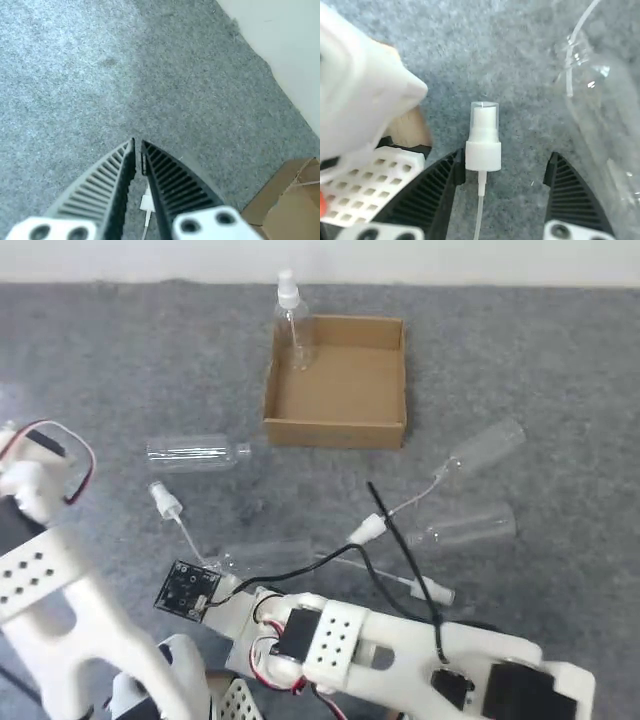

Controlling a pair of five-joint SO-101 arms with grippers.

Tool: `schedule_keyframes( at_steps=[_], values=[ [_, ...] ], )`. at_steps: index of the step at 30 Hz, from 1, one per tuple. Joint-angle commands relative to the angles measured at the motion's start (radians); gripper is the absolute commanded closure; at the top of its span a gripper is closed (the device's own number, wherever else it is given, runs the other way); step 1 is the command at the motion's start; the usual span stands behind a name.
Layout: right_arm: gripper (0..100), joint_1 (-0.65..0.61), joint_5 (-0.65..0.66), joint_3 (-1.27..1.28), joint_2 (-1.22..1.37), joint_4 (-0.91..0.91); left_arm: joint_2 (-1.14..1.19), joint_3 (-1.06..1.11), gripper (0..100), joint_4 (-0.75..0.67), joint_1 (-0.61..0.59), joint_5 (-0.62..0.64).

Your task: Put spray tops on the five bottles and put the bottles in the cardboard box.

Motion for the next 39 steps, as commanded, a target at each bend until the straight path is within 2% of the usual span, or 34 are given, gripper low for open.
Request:
schedule_keyframes(
  at_steps=[1, 11, 17, 21, 26, 35, 39],
  values=[
    [75.7, 0.005, -0.011, -0.064, 0.064, -0.061, -0.031, -0.010, 99, -0.023, -0.005, 0.009],
    [75.8, 0.018, 0.051, -0.068, 0.173, -0.093, -0.031, -0.010, 99, -0.025, -0.005, 0.009],
    [90.2, 0.081, 0.051, -0.092, 0.180, -0.093, -0.031, -0.008, 99, -0.025, -0.005, 0.009],
    [91.1, 0.111, 0.051, -0.094, 0.180, -0.084, -0.031, -0.007, 99, -0.025, -0.005, 0.009],
    [91.2, 0.150, 0.052, -0.089, 0.170, -0.061, -0.031, -0.007, 99, -0.025, -0.005, 0.009],
    [90.6, 0.191, 0.051, -0.172, 0.168, 0.200, -0.031, -0.007, 99, -0.025, -0.005, 0.009],
    [81.0, 0.188, 0.052, -0.195, 0.171, 0.249, -0.031, -0.007, 99, -0.025, -0.005, 0.009]
  ],
)
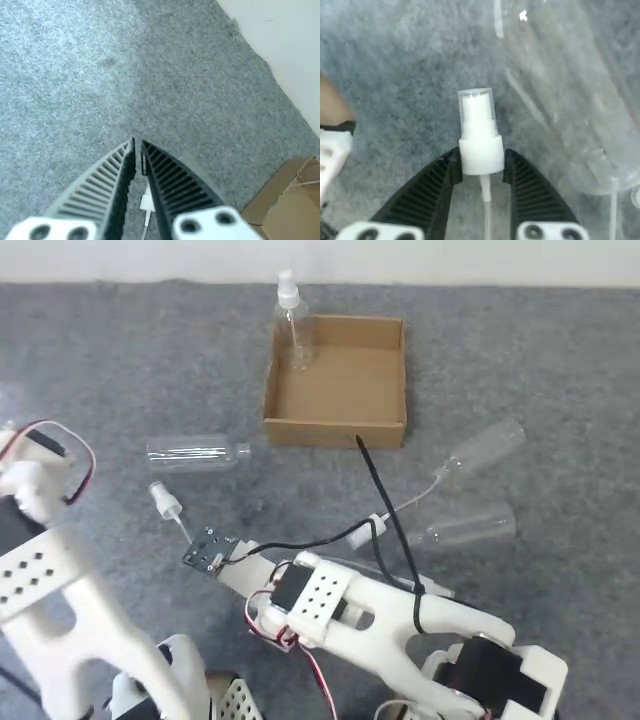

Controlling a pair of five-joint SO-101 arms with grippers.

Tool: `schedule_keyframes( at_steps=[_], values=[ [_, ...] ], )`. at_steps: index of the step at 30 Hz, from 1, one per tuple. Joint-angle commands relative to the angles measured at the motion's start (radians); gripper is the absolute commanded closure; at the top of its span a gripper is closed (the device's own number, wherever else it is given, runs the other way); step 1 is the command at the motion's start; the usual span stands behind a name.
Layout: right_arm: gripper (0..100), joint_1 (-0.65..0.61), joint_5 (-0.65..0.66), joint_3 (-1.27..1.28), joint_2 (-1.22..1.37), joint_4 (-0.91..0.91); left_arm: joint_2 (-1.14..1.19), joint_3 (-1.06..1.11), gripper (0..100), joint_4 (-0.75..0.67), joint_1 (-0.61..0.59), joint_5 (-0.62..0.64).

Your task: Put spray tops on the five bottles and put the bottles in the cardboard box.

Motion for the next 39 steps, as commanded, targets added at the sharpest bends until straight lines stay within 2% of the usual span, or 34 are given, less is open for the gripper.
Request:
schedule_keyframes(
  at_steps=[1, 4, 9, 14, 20, 26, 33, 39],
  values=[
    [77.8, 0.015, 0.012, -0.075, -0.012, 0.067, -0.031, -0.007, 99, -0.025, -0.006, 0.008],
    [72.7, 0.012, 0.023, -0.112, -0.005, 0.120, -0.031, -0.007, 99, -0.025, -0.006, 0.006],
    [76.0, 0.012, 0.121, -0.130, -0.005, 0.113, -0.031, -0.007, 99, -0.025, -0.006, 0.006],
    [76.8, 0.010, 0.161, -0.132, -0.005, 0.102, -0.031, -0.007, 99, -0.025, -0.006, 0.006],
    [76.8, -0.028, 0.153, -0.124, 0.001, 0.073, -0.031, -0.007, 99, -0.025, -0.005, 0.006],
    [76.8, -0.035, 0.152, -0.166, 0.154, 0.024, -0.031, -0.005, 99, -0.025, -0.005, 0.006],
    [76.8, -0.035, 0.152, -0.272, 0.239, 0.117, -0.031, -0.005, 99, -0.025, -0.005, 0.005],
    [79.6, -0.033, 0.153, -0.272, 0.248, 0.117, -0.031, -0.005, 99, -0.025, -0.005, 0.005]
  ],
)
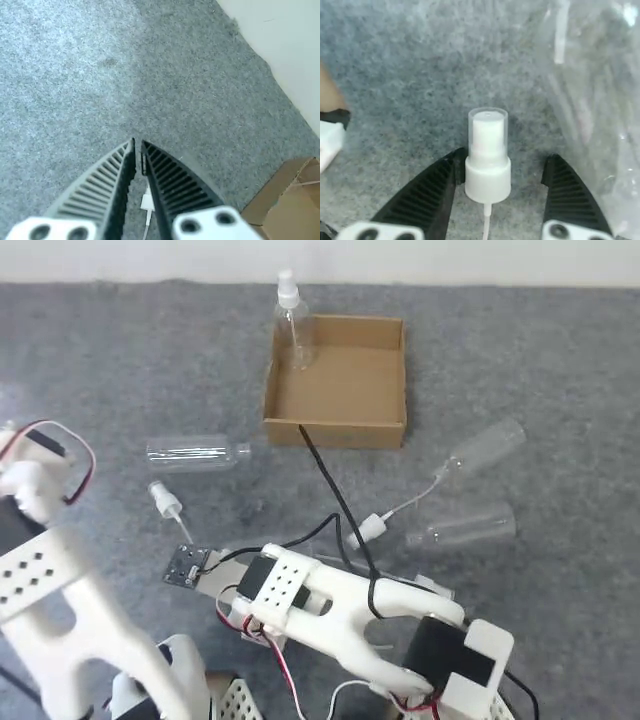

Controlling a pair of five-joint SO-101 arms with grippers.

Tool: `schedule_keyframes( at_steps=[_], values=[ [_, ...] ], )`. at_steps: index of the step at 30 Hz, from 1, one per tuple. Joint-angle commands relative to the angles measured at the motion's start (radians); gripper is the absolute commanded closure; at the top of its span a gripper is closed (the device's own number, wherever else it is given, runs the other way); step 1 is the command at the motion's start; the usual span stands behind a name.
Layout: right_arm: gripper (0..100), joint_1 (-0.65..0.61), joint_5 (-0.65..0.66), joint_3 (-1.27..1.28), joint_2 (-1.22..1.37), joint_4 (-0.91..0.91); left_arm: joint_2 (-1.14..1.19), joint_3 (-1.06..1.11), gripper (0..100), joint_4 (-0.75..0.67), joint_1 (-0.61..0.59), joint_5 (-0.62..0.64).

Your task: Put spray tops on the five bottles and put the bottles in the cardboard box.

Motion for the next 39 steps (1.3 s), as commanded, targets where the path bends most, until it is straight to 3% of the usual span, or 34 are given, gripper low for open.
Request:
schedule_keyframes(
  at_steps=[1, 7, 27, 32, 39],
  values=[
    [82.5, -0.008, 0.011, -0.054, -0.004, 0.005, -0.031, -0.005, 99, -0.025, -0.005, 0.005],
    [95.9, 0.002, 0.014, -0.049, -0.013, -0.022, -0.031, -0.005, 99, -0.025, -0.005, 0.005],
    [96.4, 0.076, 0.014, -0.048, -0.387, 0.255, -0.031, -0.005, 99, -0.025, 0.000, 0.002],
    [96.5, 0.154, 0.014, -0.048, -0.522, 0.325, -0.031, -0.005, 99, -0.028, 0.003, -0.034],
    [96.5, 0.383, 0.008, -0.012, -0.694, 0.277, -0.029, 0.047, 99, -0.133, 0.132, -0.203]
  ],
)
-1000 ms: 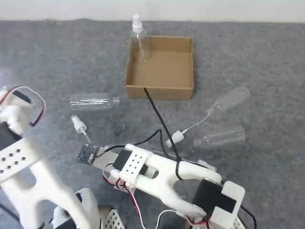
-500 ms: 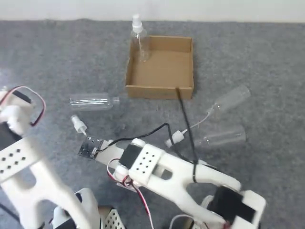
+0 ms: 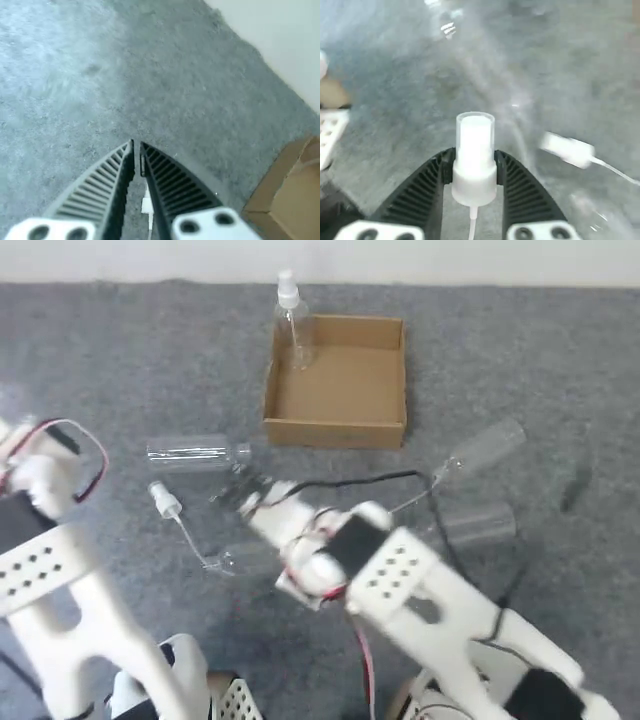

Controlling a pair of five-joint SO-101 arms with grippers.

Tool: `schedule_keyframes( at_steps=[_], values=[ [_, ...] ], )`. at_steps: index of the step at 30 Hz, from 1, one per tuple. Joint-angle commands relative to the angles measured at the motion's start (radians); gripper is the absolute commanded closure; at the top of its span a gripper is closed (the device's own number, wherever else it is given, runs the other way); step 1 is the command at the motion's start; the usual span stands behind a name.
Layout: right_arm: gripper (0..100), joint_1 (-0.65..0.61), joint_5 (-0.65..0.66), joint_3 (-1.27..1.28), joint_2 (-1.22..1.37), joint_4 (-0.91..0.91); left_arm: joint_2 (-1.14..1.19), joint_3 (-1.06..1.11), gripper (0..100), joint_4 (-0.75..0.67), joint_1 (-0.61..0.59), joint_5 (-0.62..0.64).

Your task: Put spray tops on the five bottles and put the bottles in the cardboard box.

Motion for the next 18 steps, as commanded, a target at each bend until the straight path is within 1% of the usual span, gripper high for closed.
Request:
schedule_keyframes(
  at_steps=[1, 4, 8, 11, 15, 18],
  values=[
    [96.5, 0.160, 0.000, 0.014, -0.147, -0.062, -0.029, 0.008, 99, -0.077, 0.074, -0.110],
    [96.5, 0.234, -0.002, 0.078, -0.205, -0.154, -0.029, 0.030, 97, -0.123, 0.143, -0.233],
    [96.5, 0.274, -0.011, 0.166, -0.268, -0.265, -0.029, 0.031, 92, -0.130, 0.210, -0.341],
    [96.5, 0.306, -0.092, 0.199, -0.303, -0.318, -0.002, 0.005, 92, -0.140, 0.233, -0.476],
    [96.5, 0.394, -0.172, 0.206, -0.338, -0.338, 0.152, -0.110, 92, -0.126, 0.233, -0.601],
    [96.5, 0.464, -0.233, 0.206, -0.367, -0.351, 0.328, -0.275, 92, -0.015, 0.242, -0.703]
  ],
)
